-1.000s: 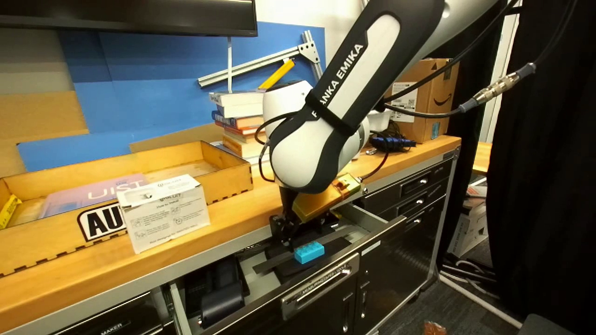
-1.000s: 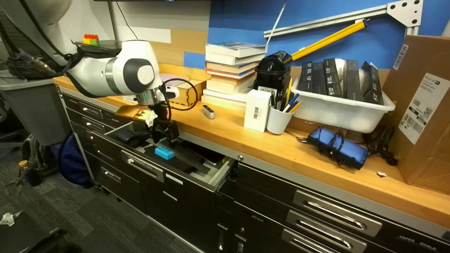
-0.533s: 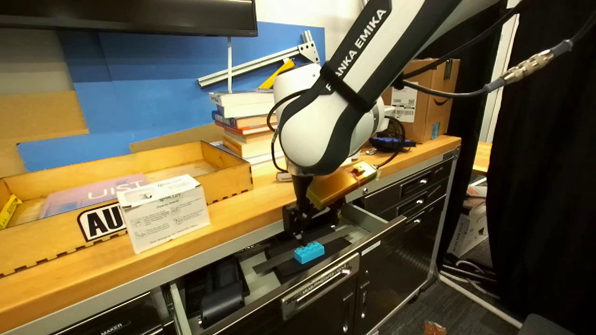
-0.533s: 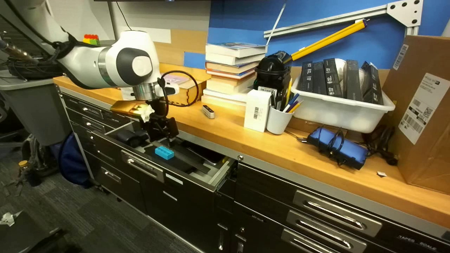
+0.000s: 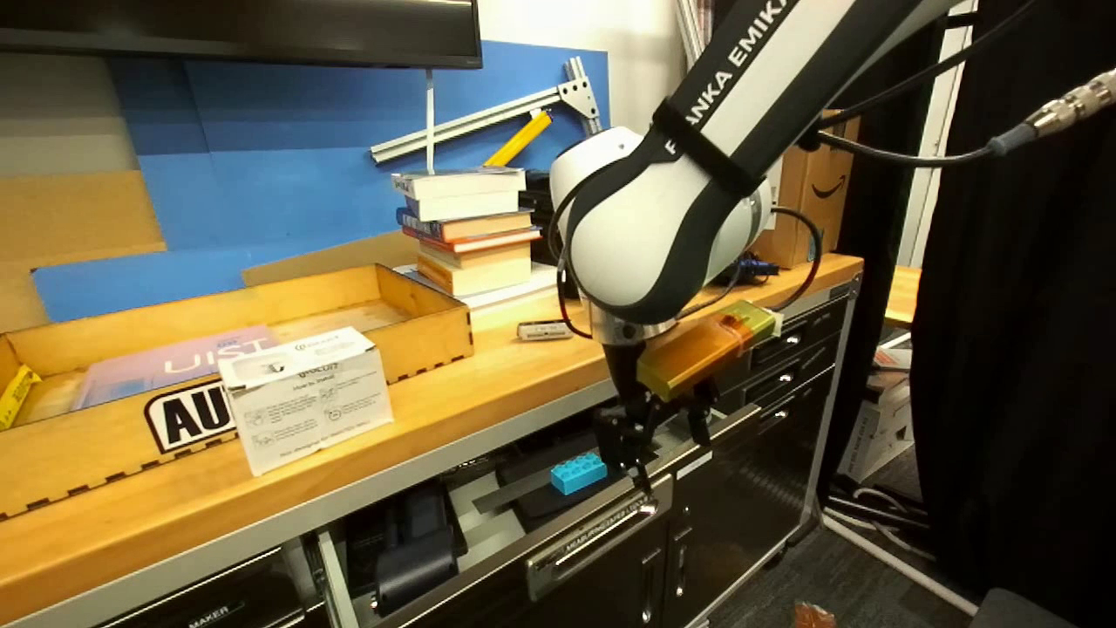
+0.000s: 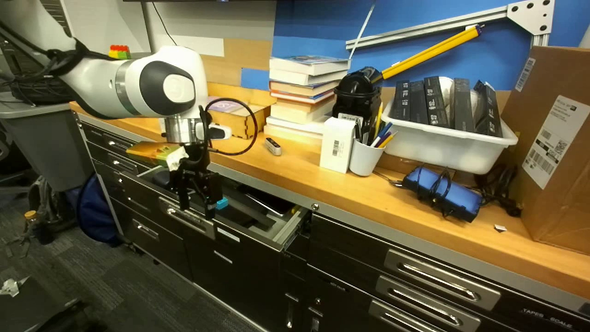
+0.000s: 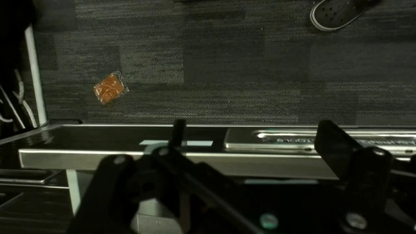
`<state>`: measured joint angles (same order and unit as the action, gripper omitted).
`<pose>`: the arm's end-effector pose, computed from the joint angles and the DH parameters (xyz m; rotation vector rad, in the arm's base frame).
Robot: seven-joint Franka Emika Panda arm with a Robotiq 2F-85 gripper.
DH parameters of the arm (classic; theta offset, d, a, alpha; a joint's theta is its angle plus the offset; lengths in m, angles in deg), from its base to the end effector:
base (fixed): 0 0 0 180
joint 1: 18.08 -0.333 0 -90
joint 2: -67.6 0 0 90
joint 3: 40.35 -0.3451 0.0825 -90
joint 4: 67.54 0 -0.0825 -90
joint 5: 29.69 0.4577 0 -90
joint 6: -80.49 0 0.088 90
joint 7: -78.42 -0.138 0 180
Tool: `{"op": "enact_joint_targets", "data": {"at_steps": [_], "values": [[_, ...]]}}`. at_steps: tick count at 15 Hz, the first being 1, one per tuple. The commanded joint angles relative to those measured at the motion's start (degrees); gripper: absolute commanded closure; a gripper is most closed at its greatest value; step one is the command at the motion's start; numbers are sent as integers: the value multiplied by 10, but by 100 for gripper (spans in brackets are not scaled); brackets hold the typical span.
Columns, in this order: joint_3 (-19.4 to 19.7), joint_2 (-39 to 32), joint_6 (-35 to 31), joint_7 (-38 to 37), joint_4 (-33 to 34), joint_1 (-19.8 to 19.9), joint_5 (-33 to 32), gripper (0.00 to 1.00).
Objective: Put the blue block inside the open drawer then close the drawer
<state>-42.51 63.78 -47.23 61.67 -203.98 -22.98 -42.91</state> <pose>0.5160 0.0514 0.2197 2.9250 -0.0108 -0.2634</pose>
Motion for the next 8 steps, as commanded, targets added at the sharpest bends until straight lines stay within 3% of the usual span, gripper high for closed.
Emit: {"op": "enact_joint_targets", "data": {"at_steps": [1,4,8], "values": [[-1,-37,-38,-2,-3,3,-6,0],[1,-83,-109,-15,11,-5,-8,0],[17,-123,-168,-88,39,-27,-48,0]]}}
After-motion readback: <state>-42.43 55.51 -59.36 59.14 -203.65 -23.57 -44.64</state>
